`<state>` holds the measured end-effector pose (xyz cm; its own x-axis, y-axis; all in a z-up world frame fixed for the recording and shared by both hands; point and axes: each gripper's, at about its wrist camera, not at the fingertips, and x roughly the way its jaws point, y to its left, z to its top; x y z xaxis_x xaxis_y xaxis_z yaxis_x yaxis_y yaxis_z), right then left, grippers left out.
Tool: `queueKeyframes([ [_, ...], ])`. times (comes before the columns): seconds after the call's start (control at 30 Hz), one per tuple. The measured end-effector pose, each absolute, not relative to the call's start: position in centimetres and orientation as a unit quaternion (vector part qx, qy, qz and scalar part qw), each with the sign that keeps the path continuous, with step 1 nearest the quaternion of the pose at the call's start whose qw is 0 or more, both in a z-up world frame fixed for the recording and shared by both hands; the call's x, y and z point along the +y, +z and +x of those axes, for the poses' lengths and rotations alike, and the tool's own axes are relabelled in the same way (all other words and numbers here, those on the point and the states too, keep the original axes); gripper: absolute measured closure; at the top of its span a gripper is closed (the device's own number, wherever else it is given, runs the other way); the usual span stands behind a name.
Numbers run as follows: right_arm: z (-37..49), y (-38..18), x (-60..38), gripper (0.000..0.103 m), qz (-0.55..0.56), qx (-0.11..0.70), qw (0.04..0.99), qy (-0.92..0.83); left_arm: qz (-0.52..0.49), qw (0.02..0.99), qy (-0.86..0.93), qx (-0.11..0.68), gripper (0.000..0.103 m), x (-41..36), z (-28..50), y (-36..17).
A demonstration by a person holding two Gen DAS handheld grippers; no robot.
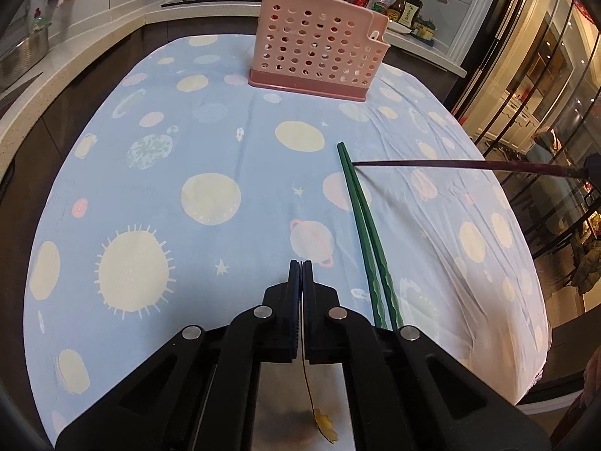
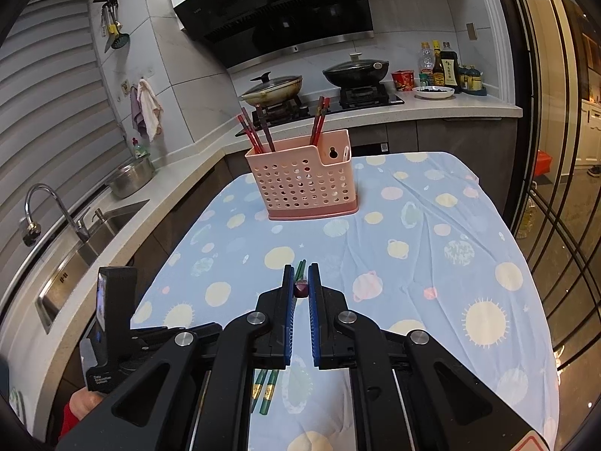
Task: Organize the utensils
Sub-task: 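Close the left tool on the gold spoon while the right tool grasps the maroon chopstick, then lift the spoon and maroon chopstick and lower both into the pink holder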
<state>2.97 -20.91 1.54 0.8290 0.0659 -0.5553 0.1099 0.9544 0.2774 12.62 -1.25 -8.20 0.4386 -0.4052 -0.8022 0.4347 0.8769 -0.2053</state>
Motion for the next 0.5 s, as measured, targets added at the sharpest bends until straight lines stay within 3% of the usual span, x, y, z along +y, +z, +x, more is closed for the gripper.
queueKeyframes([
  [0.5, 4.1, 6.0, -21.5, 0.096, 0.144, 0.25, 0.958, 0.009, 0.016, 0.891, -0.264, 0.37, 0.102, -2.1, 13.1, 1.4],
])
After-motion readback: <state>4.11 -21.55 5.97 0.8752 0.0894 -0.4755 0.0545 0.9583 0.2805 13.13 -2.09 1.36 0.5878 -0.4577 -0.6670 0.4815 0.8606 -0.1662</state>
